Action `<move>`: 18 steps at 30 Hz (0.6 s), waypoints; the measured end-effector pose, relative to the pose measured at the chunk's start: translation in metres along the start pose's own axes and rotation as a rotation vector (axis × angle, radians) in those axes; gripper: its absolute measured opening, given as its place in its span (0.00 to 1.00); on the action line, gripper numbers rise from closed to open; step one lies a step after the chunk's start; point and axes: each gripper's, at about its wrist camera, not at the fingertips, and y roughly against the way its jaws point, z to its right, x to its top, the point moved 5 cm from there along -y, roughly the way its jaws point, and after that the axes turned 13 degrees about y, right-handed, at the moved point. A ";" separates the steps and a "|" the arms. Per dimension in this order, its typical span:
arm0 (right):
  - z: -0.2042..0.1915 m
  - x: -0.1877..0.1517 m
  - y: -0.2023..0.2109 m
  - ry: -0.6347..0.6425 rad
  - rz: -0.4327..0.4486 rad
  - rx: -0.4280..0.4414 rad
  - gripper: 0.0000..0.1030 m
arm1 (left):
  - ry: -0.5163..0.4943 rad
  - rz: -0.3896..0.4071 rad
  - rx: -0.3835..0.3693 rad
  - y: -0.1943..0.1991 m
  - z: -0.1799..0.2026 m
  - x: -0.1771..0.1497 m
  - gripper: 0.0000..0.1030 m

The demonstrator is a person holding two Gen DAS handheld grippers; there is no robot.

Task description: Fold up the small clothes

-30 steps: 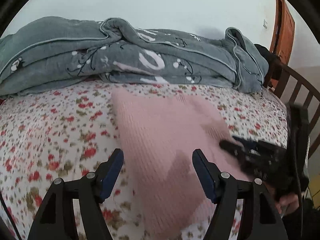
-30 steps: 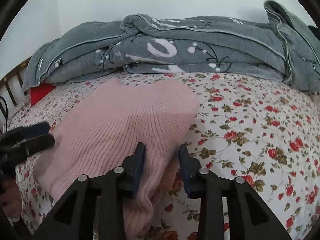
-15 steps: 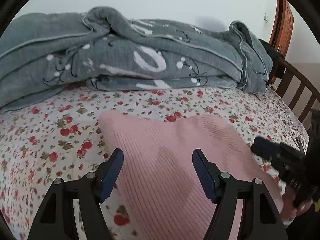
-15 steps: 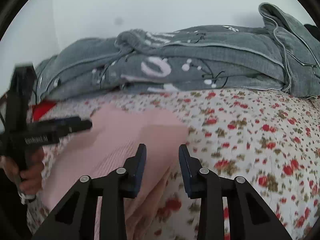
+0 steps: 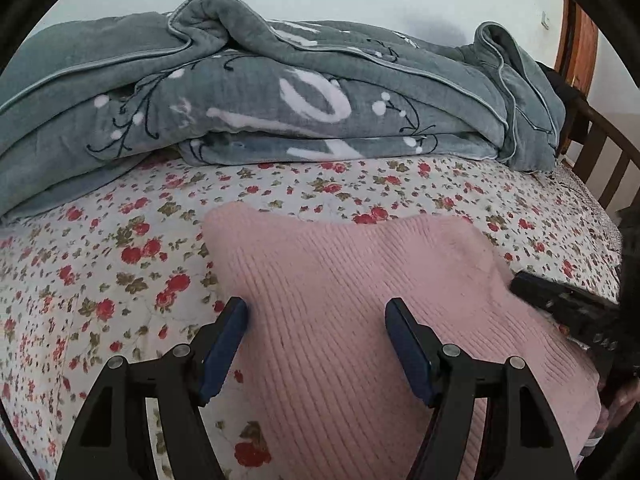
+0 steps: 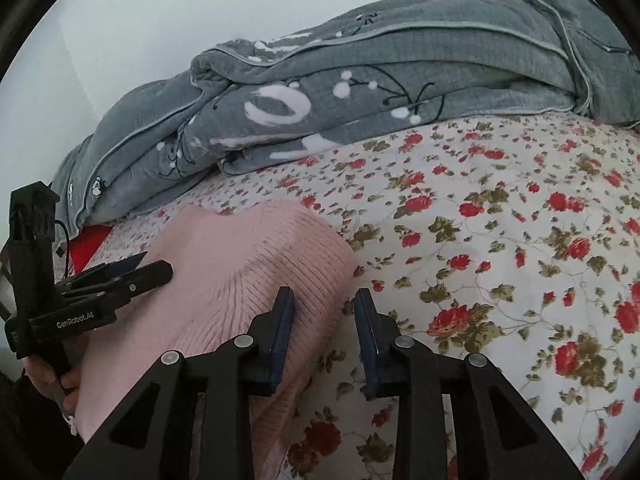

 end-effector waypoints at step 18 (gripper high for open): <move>-0.039 -0.055 0.071 0.094 -0.046 -0.061 0.35 | 0.078 0.063 0.036 0.093 0.017 -0.110 0.69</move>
